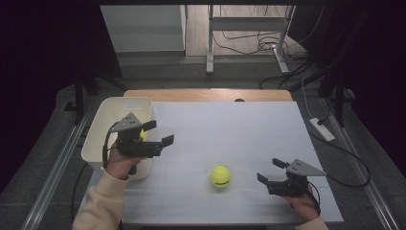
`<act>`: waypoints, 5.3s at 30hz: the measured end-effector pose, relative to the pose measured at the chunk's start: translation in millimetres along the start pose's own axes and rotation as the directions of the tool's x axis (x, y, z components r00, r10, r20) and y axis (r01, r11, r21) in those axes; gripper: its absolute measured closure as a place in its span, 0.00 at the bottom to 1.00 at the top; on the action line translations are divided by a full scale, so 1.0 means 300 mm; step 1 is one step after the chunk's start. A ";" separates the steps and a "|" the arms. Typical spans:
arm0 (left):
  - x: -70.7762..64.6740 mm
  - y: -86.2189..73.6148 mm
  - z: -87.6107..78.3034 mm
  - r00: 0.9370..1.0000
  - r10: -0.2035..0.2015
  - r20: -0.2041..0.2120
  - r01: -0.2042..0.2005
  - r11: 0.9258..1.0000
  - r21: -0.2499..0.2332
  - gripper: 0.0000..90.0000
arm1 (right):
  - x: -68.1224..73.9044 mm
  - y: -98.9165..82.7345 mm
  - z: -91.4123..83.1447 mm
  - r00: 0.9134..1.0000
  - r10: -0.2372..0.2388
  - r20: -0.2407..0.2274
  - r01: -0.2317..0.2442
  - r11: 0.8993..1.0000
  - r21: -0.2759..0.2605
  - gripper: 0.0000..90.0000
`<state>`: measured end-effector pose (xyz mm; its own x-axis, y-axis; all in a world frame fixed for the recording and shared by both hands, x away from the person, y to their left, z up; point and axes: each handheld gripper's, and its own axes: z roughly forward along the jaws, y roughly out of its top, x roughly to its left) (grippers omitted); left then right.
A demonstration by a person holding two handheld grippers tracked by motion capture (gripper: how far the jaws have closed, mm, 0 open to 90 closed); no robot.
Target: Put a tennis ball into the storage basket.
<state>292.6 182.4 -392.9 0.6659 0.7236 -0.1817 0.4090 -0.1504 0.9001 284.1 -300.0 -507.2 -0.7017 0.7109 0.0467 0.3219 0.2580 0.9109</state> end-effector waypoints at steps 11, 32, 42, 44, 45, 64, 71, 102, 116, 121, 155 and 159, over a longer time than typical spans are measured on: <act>-0.038 -0.016 0.035 0.999 0.018 0.035 -0.019 1.000 0.012 0.13 | 0.000 0.000 -0.004 1.000 0.000 -0.005 0.000 1.000 -0.008 0.15; -0.096 -0.037 0.088 0.996 0.045 0.075 -0.049 0.997 0.056 0.13 | 0.005 0.002 0.007 1.000 -0.013 -0.012 0.013 1.000 -0.004 0.15; -0.117 -0.047 0.117 0.994 0.057 0.094 -0.064 0.995 0.077 0.13 | 0.008 0.002 0.004 1.000 -0.017 -0.013 0.017 1.000 -0.002 0.15; -0.121 -0.049 0.124 0.994 0.054 0.099 -0.062 0.995 0.079 0.12 | 0.008 0.002 0.004 1.000 -0.019 -0.013 0.019 1.000 -0.001 0.15; -0.123 -0.051 0.128 0.993 0.055 0.101 -0.064 0.995 0.082 0.13 | 0.008 0.002 0.004 1.000 -0.019 -0.013 0.019 1.000 -0.001 0.15; -0.157 -0.072 0.193 0.989 0.071 0.132 -0.088 0.988 0.127 0.12 | 0.010 0.002 0.003 1.000 -0.021 -0.012 0.021 1.000 0.002 0.15; -0.161 -0.097 0.227 0.987 0.053 0.152 -0.077 0.984 0.158 0.12 | 0.011 0.002 0.003 1.000 -0.023 -0.012 0.023 1.000 0.005 0.15; -0.227 -0.162 0.347 0.981 0.079 0.177 -0.121 0.962 0.245 0.11 | 0.014 -0.001 0.008 1.000 -0.026 -0.017 0.027 1.000 0.011 0.15; -0.244 -0.184 0.400 0.977 0.072 0.202 -0.128 0.951 0.283 0.11 | 0.014 -0.002 0.009 0.999 -0.029 -0.018 0.030 0.999 0.014 0.15; -0.259 -0.191 0.422 0.973 0.075 0.217 -0.139 0.945 0.297 0.10 | 0.013 -0.002 0.009 0.999 -0.029 -0.018 0.030 0.999 0.015 0.15; -0.319 -0.232 0.549 0.964 0.110 0.242 -0.203 0.892 0.403 0.09 | 0.012 -0.003 0.010 0.999 -0.031 -0.020 0.031 0.999 0.016 0.15; -0.317 -0.238 0.563 0.964 0.113 0.239 -0.207 0.884 0.420 0.09 | 0.012 -0.002 0.009 0.999 -0.031 -0.020 0.031 0.999 0.018 0.15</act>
<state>305.6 10.6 -506.8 0.8376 0.5196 -0.1688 0.4853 -0.5656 0.6668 283.1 -295.9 -508.8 -0.7237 0.6896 0.0263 0.3111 0.2919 0.9044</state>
